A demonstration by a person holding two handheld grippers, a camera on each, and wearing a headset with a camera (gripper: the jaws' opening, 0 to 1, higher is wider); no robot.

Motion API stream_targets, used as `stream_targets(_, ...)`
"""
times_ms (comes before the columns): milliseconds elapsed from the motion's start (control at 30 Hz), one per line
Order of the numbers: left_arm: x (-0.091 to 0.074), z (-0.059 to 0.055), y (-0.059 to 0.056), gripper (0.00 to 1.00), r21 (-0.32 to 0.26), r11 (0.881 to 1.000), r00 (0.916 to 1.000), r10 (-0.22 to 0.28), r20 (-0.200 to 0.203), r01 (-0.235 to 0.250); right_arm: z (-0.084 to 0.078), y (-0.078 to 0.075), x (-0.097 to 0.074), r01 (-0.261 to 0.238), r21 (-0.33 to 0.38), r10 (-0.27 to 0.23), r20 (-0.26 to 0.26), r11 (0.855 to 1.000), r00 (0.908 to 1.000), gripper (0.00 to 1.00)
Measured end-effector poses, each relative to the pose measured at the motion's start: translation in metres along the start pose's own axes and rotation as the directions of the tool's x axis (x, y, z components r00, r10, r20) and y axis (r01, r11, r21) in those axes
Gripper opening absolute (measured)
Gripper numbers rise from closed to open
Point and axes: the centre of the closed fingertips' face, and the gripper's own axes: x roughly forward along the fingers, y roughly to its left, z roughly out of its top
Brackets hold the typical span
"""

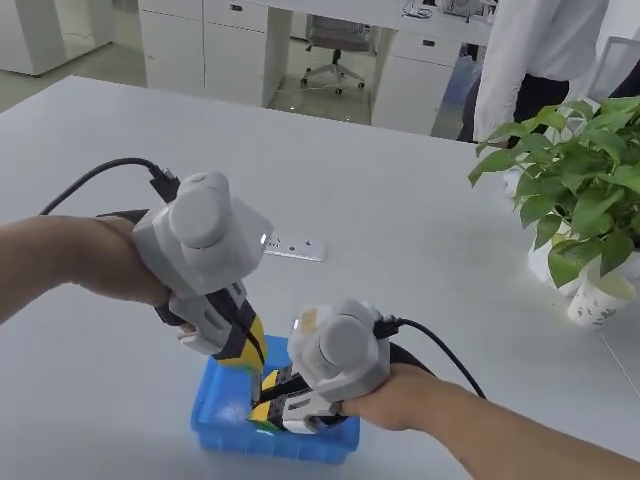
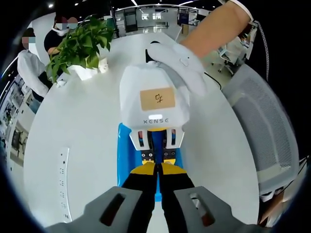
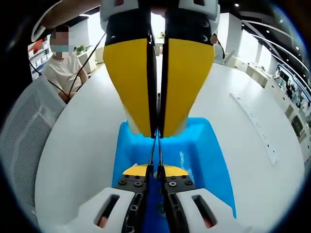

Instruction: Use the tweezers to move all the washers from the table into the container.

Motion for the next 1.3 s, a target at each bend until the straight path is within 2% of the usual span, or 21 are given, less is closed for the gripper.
stream_targets(533, -0.005, 0.003, -0.003, 0.04, 0.008, 1.0, 1.0, -0.002, -0.004, 0.002, 0.005, -0.001, -0.005, 0.022, -0.03, -0.022, 0.005, 0.999, 0.9998, 0.11)
stream_targets(733, -0.013, 0.009, -0.004, 0.04, 0.017, 1.0, 1.0, 0.006, -0.007, -0.006, 0.012, -0.002, -0.013, 0.042, -0.035, -0.041, 0.02, 0.999, 0.999, 0.11)
stream_targets(1033, -0.031, 0.025, -0.007, 0.04, 0.03, 0.999, 0.9996, 0.026, 0.003, -0.026, 0.027, -0.001, -0.031, 0.074, -0.047, -0.071, 0.052, 0.996, 0.9961, 0.08)
stream_targets(1300, -0.046, 0.036, -0.016, 0.04, 0.038, 0.999, 0.9992, 0.037, 0.017, -0.037, 0.038, 0.007, -0.044, 0.092, -0.068, -0.088, 0.067, 0.993, 0.9939, 0.07)
